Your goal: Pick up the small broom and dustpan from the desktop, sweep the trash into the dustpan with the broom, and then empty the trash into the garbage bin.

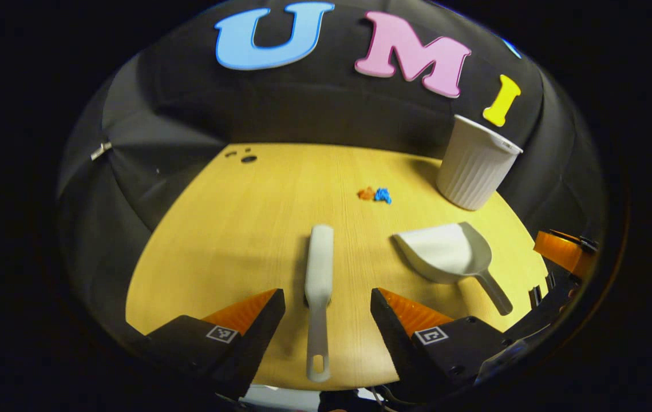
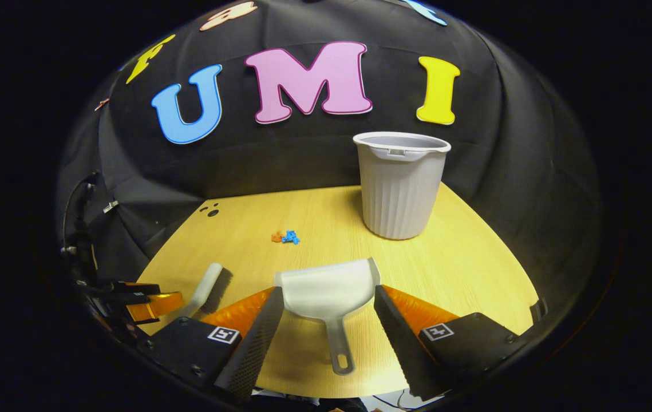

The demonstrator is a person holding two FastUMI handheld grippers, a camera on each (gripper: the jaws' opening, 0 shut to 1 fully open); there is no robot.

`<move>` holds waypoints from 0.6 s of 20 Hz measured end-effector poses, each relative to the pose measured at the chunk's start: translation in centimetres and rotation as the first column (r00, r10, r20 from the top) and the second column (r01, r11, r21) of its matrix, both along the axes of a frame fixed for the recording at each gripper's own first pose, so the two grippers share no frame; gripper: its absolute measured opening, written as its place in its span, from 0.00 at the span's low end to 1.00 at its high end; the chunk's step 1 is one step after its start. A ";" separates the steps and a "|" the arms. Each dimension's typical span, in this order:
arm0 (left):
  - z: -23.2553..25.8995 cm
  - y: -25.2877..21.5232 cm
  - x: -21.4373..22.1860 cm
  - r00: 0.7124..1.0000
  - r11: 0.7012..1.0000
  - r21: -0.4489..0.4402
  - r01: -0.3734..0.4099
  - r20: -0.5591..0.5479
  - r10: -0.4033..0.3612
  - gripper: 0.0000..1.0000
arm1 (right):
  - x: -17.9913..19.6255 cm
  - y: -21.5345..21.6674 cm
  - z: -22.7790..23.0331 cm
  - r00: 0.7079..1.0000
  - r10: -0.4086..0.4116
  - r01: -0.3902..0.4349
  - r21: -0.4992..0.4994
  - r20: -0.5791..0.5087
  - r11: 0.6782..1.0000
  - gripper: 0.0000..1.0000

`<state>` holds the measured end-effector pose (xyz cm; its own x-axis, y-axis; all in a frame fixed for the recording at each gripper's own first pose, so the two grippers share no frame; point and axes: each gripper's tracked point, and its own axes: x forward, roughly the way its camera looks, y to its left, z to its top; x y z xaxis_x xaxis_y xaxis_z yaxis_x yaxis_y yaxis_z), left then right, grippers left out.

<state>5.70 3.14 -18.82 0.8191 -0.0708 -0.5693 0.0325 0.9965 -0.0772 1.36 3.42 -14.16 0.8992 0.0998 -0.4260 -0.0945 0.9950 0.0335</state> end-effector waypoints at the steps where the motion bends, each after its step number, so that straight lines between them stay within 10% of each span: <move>1: -1.2 0.2 0.3 0.999 1.000 0.008 -0.002 -0.054 0.002 0.96 | -0.2 -0.2 -0.5 1.000 0.000 0.000 -0.002 -0.014 1.000 0.99; 12: -7.4 1.0 3.4 0.946 0.995 0.097 0.012 -0.323 0.020 0.96 | -3.5 -0.7 -4.4 0.991 0.038 -0.040 -0.015 -0.125 0.999 0.99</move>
<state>9.06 4.13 -26.26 0.5905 0.0002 -0.8071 0.0182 0.9997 0.0135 -2.12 2.77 -18.57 0.8347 0.1252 -0.5363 -0.1293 0.9912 0.0301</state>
